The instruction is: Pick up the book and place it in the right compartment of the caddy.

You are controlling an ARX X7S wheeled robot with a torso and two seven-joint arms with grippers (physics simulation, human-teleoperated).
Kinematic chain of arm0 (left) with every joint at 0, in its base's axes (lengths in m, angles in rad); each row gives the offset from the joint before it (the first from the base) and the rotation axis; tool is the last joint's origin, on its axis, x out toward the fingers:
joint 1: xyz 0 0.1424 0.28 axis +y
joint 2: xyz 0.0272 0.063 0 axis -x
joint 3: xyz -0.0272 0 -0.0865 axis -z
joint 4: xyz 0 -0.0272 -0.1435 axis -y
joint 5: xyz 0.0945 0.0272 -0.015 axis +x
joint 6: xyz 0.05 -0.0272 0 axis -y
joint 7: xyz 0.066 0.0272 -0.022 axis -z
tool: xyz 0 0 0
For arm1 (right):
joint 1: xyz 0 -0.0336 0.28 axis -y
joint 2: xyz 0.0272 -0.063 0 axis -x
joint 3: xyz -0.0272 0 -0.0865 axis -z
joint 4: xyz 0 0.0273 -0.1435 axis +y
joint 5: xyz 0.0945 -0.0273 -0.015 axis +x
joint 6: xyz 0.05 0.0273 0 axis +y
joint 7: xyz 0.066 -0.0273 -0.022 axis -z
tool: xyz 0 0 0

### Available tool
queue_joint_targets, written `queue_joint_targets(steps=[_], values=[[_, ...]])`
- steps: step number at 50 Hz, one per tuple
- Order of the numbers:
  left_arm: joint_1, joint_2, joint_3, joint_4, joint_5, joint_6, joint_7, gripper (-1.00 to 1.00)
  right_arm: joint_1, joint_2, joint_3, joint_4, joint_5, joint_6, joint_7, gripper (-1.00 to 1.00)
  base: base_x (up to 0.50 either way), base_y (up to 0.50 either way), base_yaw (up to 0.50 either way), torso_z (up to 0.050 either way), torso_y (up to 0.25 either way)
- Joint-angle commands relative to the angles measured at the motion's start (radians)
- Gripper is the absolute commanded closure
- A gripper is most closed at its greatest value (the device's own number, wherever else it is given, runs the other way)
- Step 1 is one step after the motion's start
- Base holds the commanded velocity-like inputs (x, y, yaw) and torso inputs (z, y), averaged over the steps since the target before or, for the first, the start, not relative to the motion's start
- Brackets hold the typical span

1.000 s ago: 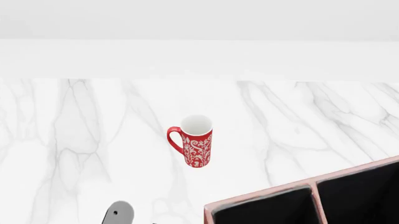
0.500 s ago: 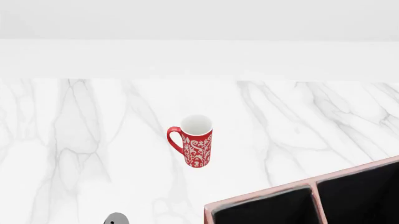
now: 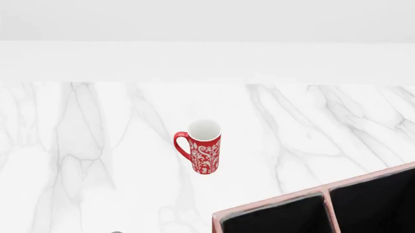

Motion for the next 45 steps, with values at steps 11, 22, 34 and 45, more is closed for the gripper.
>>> queue_joint_targets(steps=[11, 22, 34, 45], values=[[0.008, 0.024, -0.022, -0.005, 0.013, 0.007, 0.026, -1.0, -0.017, -0.04, -0.051, 0.079, -0.062, -0.039, -0.074, -1.0, 0.0, 0.0, 0.0, 0.0, 0.0], [0.01, 0.025, -0.021, -0.004, 0.012, 0.007, 0.024, -1.0, -0.024, -0.043, -0.066, 0.108, -0.075, -0.059, -0.084, -1.0, 0.0, 0.0, 0.0, 0.0, 0.0], [0.014, 0.028, -0.013, -0.01, 0.014, 0.014, 0.022, -1.0, -0.031, -0.042, -0.071, 0.121, -0.101, -0.083, -0.066, 1.0, 0.0, 0.0, 0.0, 0.0, 0.0], [0.015, 0.031, 0.001, -0.014, 0.019, 0.02, 0.017, -1.0, -0.04, -0.041, -0.061, 0.131, -0.117, -0.112, -0.047, 1.0, 0.0, 0.0, 0.0, 0.0, 0.0]])
